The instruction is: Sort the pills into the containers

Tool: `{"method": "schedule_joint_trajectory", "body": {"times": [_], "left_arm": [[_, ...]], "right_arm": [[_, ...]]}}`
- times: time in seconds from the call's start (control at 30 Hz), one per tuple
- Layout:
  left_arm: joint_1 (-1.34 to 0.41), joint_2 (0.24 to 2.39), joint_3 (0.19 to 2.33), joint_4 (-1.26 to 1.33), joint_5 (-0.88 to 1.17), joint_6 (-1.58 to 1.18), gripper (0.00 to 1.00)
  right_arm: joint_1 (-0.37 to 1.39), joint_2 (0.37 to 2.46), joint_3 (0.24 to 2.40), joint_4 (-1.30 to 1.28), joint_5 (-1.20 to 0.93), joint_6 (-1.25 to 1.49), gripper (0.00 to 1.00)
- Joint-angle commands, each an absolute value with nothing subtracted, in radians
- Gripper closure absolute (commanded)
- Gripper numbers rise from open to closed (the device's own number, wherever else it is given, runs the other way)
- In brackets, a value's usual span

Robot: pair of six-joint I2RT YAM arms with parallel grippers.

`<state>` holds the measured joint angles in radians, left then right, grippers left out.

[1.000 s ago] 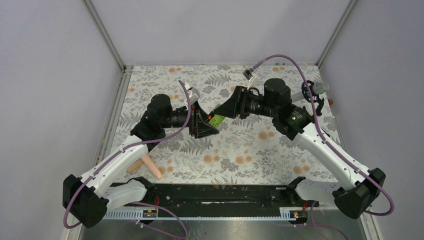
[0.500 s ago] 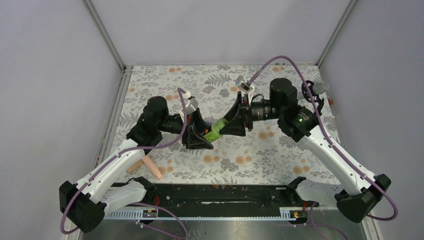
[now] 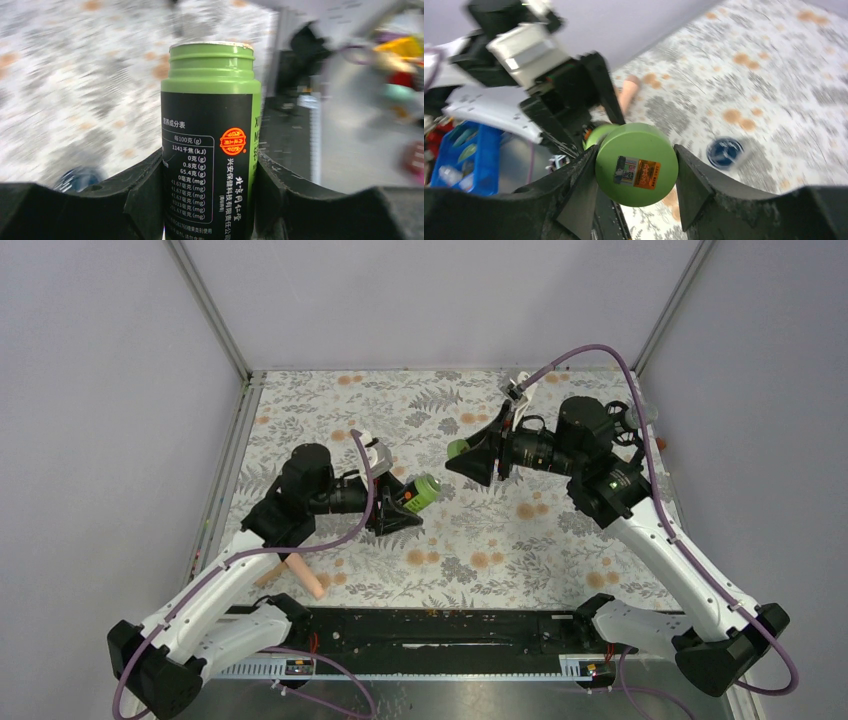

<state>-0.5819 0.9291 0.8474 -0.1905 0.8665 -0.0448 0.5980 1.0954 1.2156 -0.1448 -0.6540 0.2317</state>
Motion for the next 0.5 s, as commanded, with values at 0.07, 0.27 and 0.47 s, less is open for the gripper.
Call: {"method": "schedule_joint_trajectory", "body": {"times": [0.07, 0.27, 0.47], "left_arm": [[-0.581, 0.938, 0.825, -0.313, 0.264, 0.265, 1.0], [-0.582, 1.064, 0.836, -0.384, 0.028, 0.421, 1.0], [-0.592, 1.202, 0.842, -0.371, -0.144, 0.495, 1.0]], "right_arm": [[0.554, 1.054, 1.086, -0.147, -0.381, 0.31, 0.91], [0.552, 1.022, 0.987, -0.148, -0.308, 0.316, 0.91], [0.55, 1.015, 0.937, -0.158, -0.275, 0.322, 0.91]]}}
